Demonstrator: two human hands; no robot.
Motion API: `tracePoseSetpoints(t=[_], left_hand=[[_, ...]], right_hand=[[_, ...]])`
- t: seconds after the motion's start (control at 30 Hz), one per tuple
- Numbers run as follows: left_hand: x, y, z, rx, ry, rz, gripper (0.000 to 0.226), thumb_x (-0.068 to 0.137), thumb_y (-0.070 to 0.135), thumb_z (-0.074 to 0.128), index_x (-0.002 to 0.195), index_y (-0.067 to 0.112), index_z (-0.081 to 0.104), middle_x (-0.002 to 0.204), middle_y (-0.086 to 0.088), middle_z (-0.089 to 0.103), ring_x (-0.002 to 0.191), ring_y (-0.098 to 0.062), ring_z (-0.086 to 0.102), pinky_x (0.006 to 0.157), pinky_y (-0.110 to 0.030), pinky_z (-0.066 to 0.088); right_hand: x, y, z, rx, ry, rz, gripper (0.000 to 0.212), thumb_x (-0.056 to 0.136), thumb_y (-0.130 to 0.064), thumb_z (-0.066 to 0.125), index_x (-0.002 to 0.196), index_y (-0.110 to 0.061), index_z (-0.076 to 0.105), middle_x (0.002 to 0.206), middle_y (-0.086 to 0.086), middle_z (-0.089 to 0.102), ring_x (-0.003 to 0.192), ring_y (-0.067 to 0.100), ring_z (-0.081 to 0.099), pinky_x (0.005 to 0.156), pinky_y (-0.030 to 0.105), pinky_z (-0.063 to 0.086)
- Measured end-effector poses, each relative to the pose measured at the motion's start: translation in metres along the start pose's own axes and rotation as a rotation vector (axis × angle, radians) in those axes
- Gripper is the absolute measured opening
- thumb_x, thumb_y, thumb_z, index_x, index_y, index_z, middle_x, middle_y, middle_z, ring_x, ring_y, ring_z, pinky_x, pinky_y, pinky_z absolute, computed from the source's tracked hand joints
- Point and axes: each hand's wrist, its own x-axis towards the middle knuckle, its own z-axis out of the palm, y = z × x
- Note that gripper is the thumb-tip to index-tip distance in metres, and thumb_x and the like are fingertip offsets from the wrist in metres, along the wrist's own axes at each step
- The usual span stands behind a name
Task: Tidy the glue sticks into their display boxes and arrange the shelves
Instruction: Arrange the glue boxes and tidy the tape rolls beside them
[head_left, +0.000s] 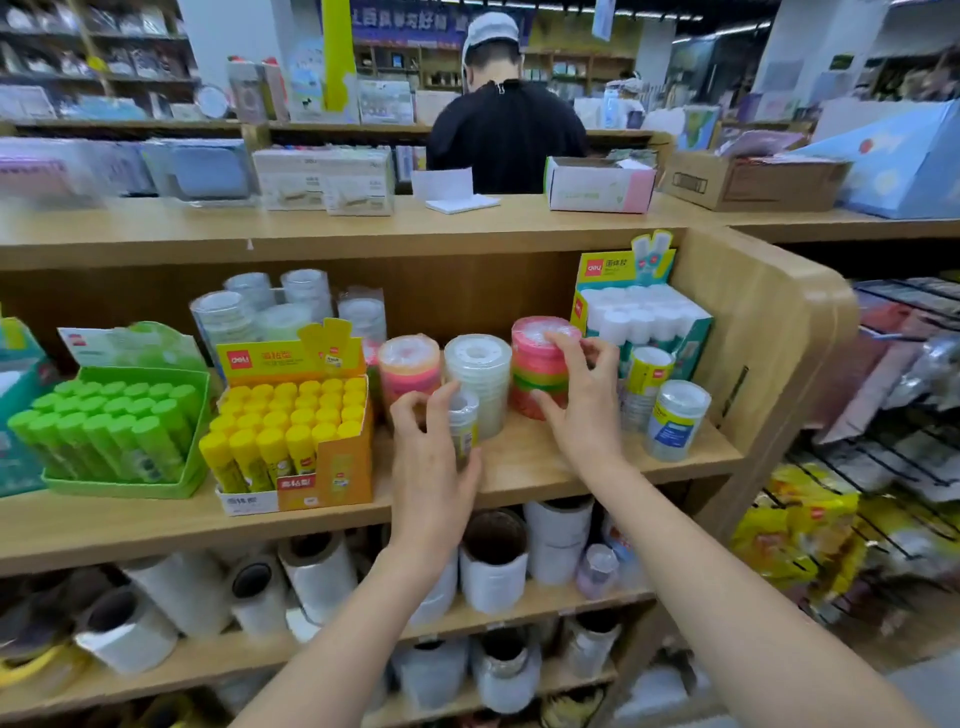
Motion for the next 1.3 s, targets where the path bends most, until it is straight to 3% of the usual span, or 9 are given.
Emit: tracePoseSetpoints(t=[0.23,0.33,0.47,0.6,0.77,0.93,1.1,1.3], left_hand=[[-0.002,0.005,0.009,-0.057,0.092,-0.186,0.084,0.078,0.014,0.078,0.146,0.005,0.03,0.14,-0.01,0.041,0.13,-0.018,0.04,0.104,-0.013,0.025],[-0.005,0.007,0.01,0.034,0.13,-0.199,0.084,0.077,0.018,0.08,0.144,0.002,0.032,0.138,-0.013,0.042,0.13,-0.024,0.041,0.109,-0.027,0.033],[-0.008,0.01,0.014,0.186,0.191,-0.213,0.081,0.077,0.027,0.079,0.14,0.002,0.035,0.142,-0.02,0.031,0.133,-0.036,0.034,0.112,-0.045,0.033],[-0.006,0.014,0.018,0.16,0.116,-0.245,0.088,0.084,0.029,0.074,0.149,0.001,0.02,0.155,-0.026,0.016,0.145,-0.038,0.018,0.116,-0.035,0.014],[0.002,0.012,0.02,0.139,0.093,-0.218,0.085,0.087,0.023,0.072,0.15,0.001,0.019,0.156,-0.024,0.018,0.145,-0.036,0.019,0.114,-0.031,0.012],[0.016,0.009,0.027,0.129,-0.008,-0.209,0.084,0.09,0.024,0.068,0.15,0.0,0.014,0.157,-0.024,0.011,0.147,-0.036,0.013,0.117,-0.035,0.016],[0.031,0.008,0.031,0.102,-0.071,-0.213,0.085,0.093,0.025,0.063,0.151,-0.001,0.008,0.158,-0.026,0.005,0.148,-0.038,0.008,0.119,-0.04,0.015],[0.04,0.004,0.031,0.136,-0.09,-0.248,0.087,0.096,0.033,0.058,0.153,0.001,0.0,0.16,-0.024,0.0,0.148,-0.036,0.009,0.119,-0.038,0.015]], right_hand=[[0.016,0.006,0.009,0.153,-0.077,-0.023,0.073,0.083,-0.008,0.071,0.146,-0.02,0.036,0.146,0.012,0.029,0.133,0.027,0.038,0.109,0.032,0.035],[0.012,0.006,0.004,0.227,0.0,-0.069,0.071,0.085,-0.012,0.068,0.148,-0.02,0.035,0.153,0.013,0.025,0.143,0.025,0.025,0.114,0.026,0.019],[0.01,0.007,0.003,0.196,-0.042,-0.072,0.064,0.086,-0.017,0.07,0.144,-0.019,0.042,0.154,0.017,0.022,0.144,0.03,0.022,0.117,0.037,0.023],[0.0,0.005,0.003,0.248,-0.035,-0.133,0.058,0.087,-0.037,0.066,0.138,-0.018,0.048,0.152,0.014,0.027,0.142,0.026,0.025,0.115,0.037,0.027],[-0.006,0.001,0.007,0.206,-0.059,-0.185,0.069,0.078,-0.06,0.065,0.138,-0.029,0.05,0.152,0.008,0.029,0.14,0.027,0.026,0.114,0.036,0.02],[0.005,0.006,0.011,0.105,-0.057,-0.17,0.068,0.076,-0.044,0.078,0.135,-0.025,0.05,0.15,0.012,0.029,0.137,0.031,0.025,0.112,0.045,0.028],[0.011,0.006,0.016,0.078,-0.069,-0.121,0.076,0.078,-0.039,0.078,0.143,-0.025,0.042,0.154,0.014,0.022,0.14,0.031,0.02,0.113,0.045,0.026],[0.017,0.003,0.025,0.075,-0.067,-0.099,0.071,0.079,-0.035,0.078,0.142,-0.027,0.045,0.156,0.014,0.02,0.142,0.034,0.021,0.114,0.05,0.03]])
